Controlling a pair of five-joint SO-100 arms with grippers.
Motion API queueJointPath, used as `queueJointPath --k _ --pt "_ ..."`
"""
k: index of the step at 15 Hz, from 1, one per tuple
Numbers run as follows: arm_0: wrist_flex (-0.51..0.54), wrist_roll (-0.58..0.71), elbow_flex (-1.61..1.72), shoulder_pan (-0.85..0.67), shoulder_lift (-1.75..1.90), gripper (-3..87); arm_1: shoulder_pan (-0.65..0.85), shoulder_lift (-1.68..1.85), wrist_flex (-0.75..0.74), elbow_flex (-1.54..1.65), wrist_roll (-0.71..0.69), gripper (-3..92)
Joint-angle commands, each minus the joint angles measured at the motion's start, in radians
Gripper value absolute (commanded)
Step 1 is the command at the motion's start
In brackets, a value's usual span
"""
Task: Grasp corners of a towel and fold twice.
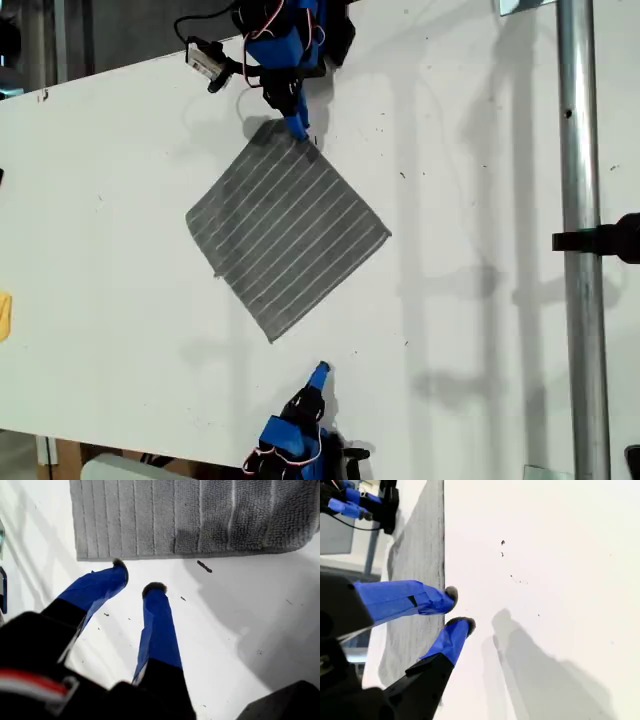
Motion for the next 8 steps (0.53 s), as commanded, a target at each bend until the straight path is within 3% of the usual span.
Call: queueJointPath --k 1,2,4,5,6,7,8 --pt "0.002 -0.354 0.006 -0.046 0.005 7.1 0.002 -0.003 0.014 -0.008 -0.017 12.3" --pt "0.002 -0.635 0.006 -0.069 0.005 7.3 0.015 -0.003 0.018 -0.009 -0.014 12.3" --pt "-0.005 -1.054 0.006 0.005 0.005 8.7 0.028 -0.003 -0.011 -0.023 -0.014 12.3" --pt "-0.009 -1.078 0.006 0.025 0.005 12.3 0.032 0.005 -0.043 -0.029 -0.014 12.3" --pt "0.003 -0.979 0.006 -0.014 0.005 12.3 0.032 0.005 -0.064 -0.046 -0.014 12.3" --pt "0.003 -0.736 0.006 -0.051 0.005 12.3 0.034 0.005 -0.086 -0.052 -0.054 12.2" --pt "0.003 -0.825 0.006 -0.081 0.005 16.7 0.034 0.005 -0.11 -0.055 -0.129 12.0"
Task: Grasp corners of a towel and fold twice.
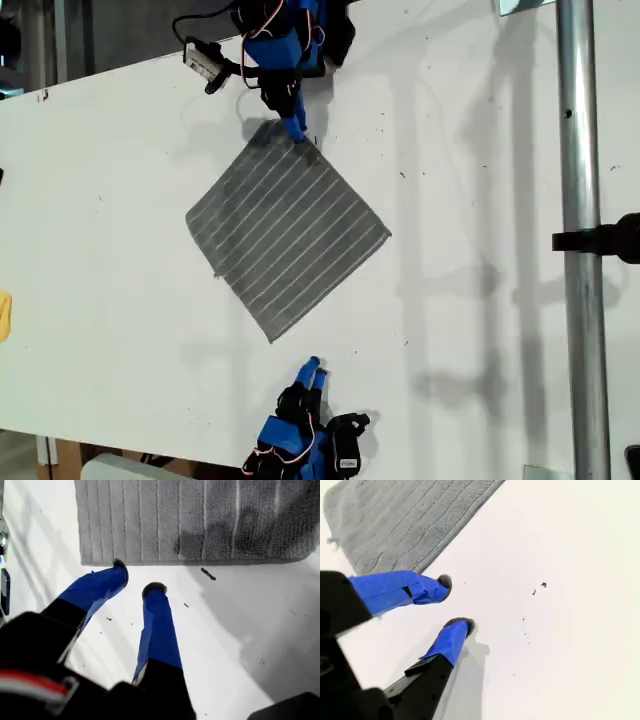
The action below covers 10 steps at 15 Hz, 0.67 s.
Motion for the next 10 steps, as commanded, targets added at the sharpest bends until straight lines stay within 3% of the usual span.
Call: queueJointPath --k 1,3,4,6,7,10 --pt "-0.015 0.061 0.002 -0.054 0.005 17.5 0.005 0.002 -0.069 -0.064 -0.129 6.3" --pt "-0.012 0.018 -0.005 -0.055 0.006 0.3 0.035 0.002 -0.077 -0.084 -0.058 6.1" --pt "-0.014 0.025 -0.003 -0.052 0.006 -2.7 0.049 0.002 -0.118 -0.084 -0.181 -0.3" --pt "-0.052 0.04 -0.002 -0.002 0.006 -2.7 0.091 0.002 -0.114 -0.112 -0.19 -0.3" --pt "-0.078 0.057 -0.003 -0.002 0.006 -2.7 0.133 0.002 -0.043 -0.143 -0.098 -0.2" --pt "-0.146 0.052 -0.038 0.008 0.005 -2.9 0.202 -0.13 0.051 -0.256 -0.138 -0.3"
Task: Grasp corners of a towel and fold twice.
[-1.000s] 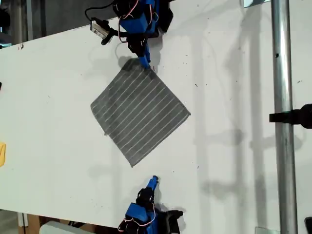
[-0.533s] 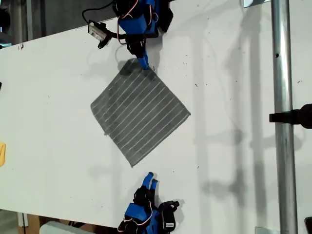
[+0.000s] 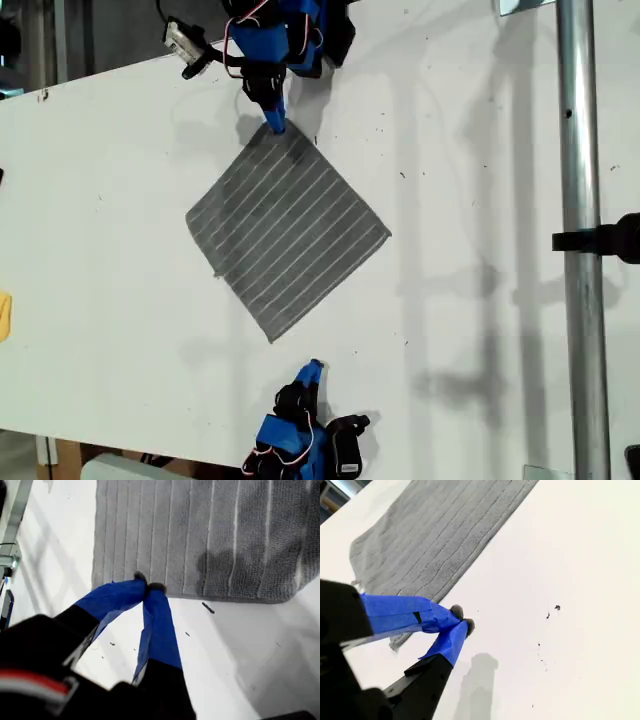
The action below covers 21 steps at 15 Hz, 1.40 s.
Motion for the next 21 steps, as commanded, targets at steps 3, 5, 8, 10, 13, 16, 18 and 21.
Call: queueJointPath --k 3,5,8,10,13,16,18,21 --pt "-0.006 -0.072 -0.143 0.017 -0.1 -3.0 0.032 -0.543 0.051 -0.396 -0.118 2.2" --pt "-0.041 -0.058 -0.408 0.018 -0.511 -3.0 0.1 -0.64 0.172 -0.506 -0.204 2.5" --pt "-0.064 0.046 -0.873 0.032 -1.063 -3.0 0.167 -0.706 0.336 -0.598 -0.215 3.9" --pt "-0.037 0.098 -1.071 0.051 -1.243 -3.0 0.161 -0.787 0.382 -0.618 -0.16 20.7" --pt "0.002 0.109 -1.193 0.078 -1.353 -3.0 0.219 -0.784 0.413 -0.627 -0.15 32.8" --pt "0.041 0.107 -1.279 0.092 -1.427 -2.9 0.253 -0.881 0.282 -0.551 -0.152 34.8" --pt "0.043 0.114 -1.308 0.1 -1.454 -2.9 0.299 -0.985 0.086 -0.423 -0.192 34.8" --pt "0.067 0.107 -1.344 0.112 -1.476 -2.9 0.407 -1.028 -0.147 -0.229 -0.29 34.7"
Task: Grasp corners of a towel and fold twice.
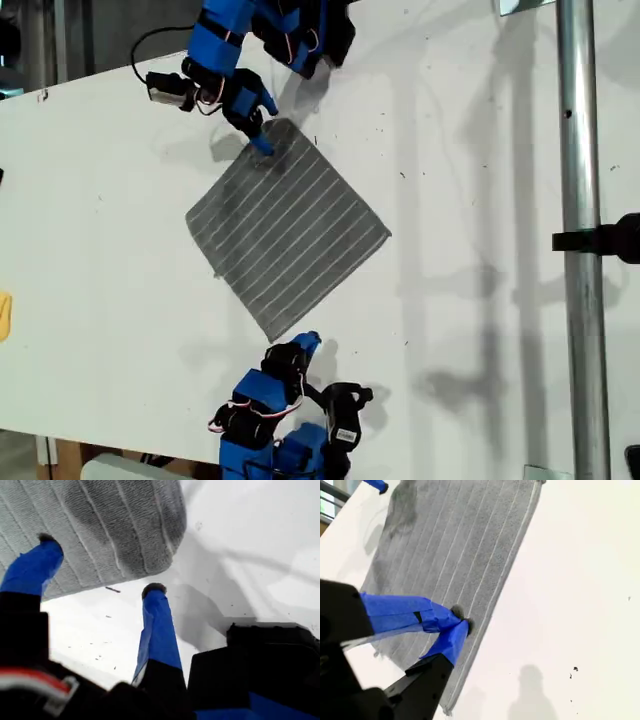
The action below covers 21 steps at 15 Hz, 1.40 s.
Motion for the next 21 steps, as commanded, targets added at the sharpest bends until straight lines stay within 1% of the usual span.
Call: queueJointPath --k 1,3,7,9,12,14,16,17,21 --pt "0.011 0.002 -0.071 0.014 -0.006 -2.9 0.038 -0.075 -0.103 0.012 -0.041 34.8" --pt "0.008 0.015 -0.081 0.008 -0.021 -2.9 0.072 -0.178 -0.14 0.02 -0.058 35.3" --pt "0.006 0.026 -0.075 -0.005 -0.025 -2.9 0.077 -0.216 -0.169 0.011 -0.08 35.0" --pt "0.006 0.023 -0.071 -0.005 -0.026 -2.9 0.057 -0.23 -0.199 0.008 -0.086 32.9" --pt "0.006 0.011 -0.066 -0.005 -0.035 -2.9 0.034 -0.365 -0.238 -0.054 -0.084 24.6" --pt "0.003 0.009 -0.064 -0.005 -0.037 -2.9 0.018 -0.466 -0.235 -0.117 -0.086 15.0" --pt "0.003 0.009 -0.061 -0.006 -0.037 -2.9 0.005 -0.488 -0.236 -0.14 -0.086 4.2" --pt "0.003 0.006 -0.061 -0.006 -0.037 -2.9 -0.011 -0.479 -0.244 -0.14 -0.081 0.8" --pt "-0.003 -0.008 -0.054 -0.012 -0.041 -2.9 -0.028 -0.476 -0.253 -0.143 -0.081 -0.2"
